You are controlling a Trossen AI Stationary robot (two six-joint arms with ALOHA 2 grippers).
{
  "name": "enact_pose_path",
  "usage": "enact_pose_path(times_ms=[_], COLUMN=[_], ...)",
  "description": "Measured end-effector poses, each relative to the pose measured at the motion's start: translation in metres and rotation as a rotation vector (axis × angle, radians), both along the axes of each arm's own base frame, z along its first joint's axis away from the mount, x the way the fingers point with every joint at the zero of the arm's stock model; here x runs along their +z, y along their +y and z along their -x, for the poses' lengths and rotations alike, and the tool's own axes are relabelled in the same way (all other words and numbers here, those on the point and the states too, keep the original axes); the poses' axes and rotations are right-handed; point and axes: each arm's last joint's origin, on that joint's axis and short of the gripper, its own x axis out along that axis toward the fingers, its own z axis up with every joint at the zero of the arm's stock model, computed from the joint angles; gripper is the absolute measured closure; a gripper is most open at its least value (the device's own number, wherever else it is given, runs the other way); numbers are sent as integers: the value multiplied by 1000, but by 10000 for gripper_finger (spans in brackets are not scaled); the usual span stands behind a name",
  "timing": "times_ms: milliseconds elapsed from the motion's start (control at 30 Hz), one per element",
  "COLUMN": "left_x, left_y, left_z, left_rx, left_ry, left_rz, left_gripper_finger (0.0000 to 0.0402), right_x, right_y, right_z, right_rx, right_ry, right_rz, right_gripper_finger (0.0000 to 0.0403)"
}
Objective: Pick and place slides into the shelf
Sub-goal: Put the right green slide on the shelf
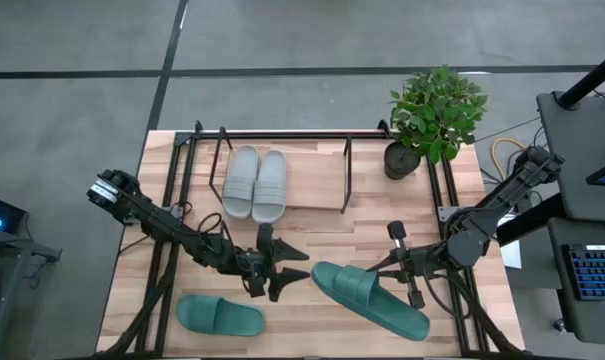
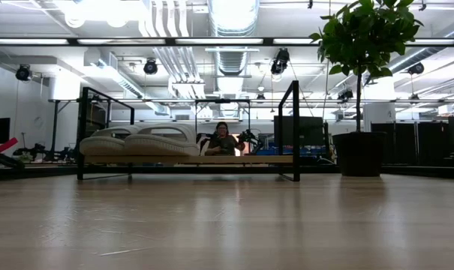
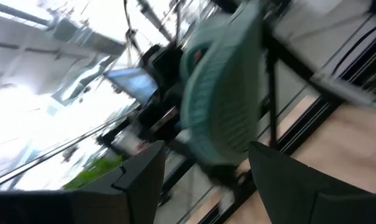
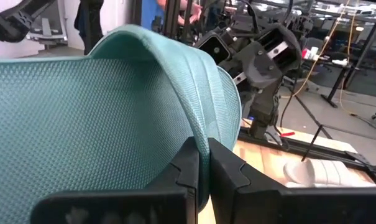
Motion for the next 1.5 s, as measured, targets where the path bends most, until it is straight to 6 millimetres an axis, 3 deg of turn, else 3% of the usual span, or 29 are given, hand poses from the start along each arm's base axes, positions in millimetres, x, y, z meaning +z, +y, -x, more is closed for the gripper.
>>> enact_pose_path(times_ms=[133, 767, 967, 1300, 1500], left_x=[1, 7, 8, -2, 0], left_y=[2, 13, 14, 11, 11], left_z=[-1, -11, -12, -38, -40], left_rx=[-129, -334, -346, -323, -324], left_ry=[1, 20, 26, 94, 96], left_rz=[23, 123, 143, 126, 126], left_gripper_finger=[185, 185, 185, 185, 185], right_x=[0, -7, -12, -8, -8], right_y=[0, -3, -3, -4, -3], right_z=[0, -13, -21, -22, -22], right_rx=[7, 61, 70, 79, 93], right_ry=[2, 31, 41, 13, 15], right_rz=[6, -7, -12, -31, -31], right_gripper_finger=[394, 394, 394, 394, 394])
